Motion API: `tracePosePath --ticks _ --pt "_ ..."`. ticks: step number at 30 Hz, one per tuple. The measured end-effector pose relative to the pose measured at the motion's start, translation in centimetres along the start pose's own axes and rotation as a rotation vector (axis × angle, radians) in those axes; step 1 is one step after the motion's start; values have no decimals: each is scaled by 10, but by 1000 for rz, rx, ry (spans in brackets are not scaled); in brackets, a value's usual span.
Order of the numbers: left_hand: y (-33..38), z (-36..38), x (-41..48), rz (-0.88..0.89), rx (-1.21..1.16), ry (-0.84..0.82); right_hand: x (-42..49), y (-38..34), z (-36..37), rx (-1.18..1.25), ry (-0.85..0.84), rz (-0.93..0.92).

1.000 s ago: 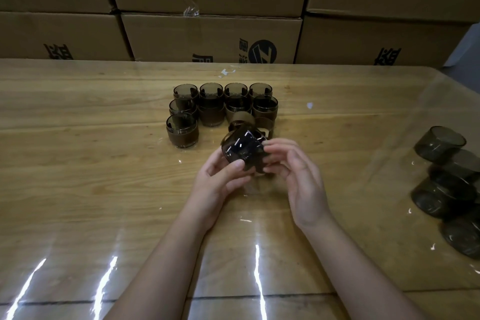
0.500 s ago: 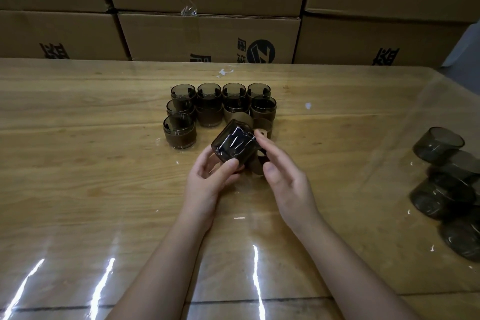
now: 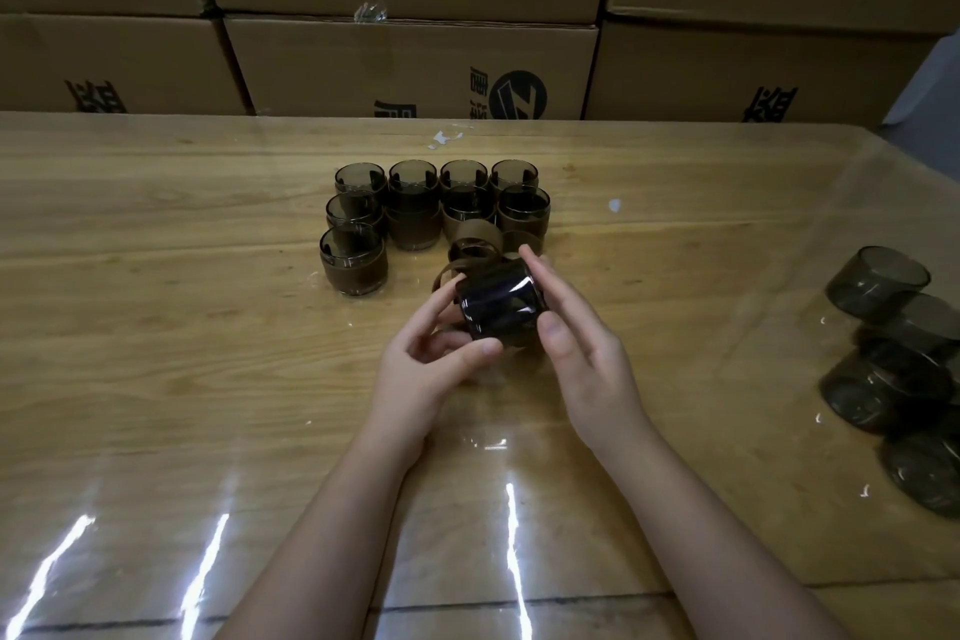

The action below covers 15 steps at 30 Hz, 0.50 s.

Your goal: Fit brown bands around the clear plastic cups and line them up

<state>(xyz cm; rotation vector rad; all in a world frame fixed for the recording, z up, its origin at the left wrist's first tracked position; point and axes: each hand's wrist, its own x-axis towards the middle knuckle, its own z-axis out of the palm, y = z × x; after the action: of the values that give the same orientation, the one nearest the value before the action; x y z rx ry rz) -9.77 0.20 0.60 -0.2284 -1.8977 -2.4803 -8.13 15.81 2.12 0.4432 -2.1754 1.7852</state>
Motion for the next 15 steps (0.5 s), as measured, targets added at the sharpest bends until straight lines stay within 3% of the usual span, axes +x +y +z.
tracePosePath --ticks 7,15 --pt "1 -6 3 -36 -197 15 0 1 4 -9 -48 23" --pt "-2 -6 8 -21 -152 176 -4 0 8 -55 -59 -55"
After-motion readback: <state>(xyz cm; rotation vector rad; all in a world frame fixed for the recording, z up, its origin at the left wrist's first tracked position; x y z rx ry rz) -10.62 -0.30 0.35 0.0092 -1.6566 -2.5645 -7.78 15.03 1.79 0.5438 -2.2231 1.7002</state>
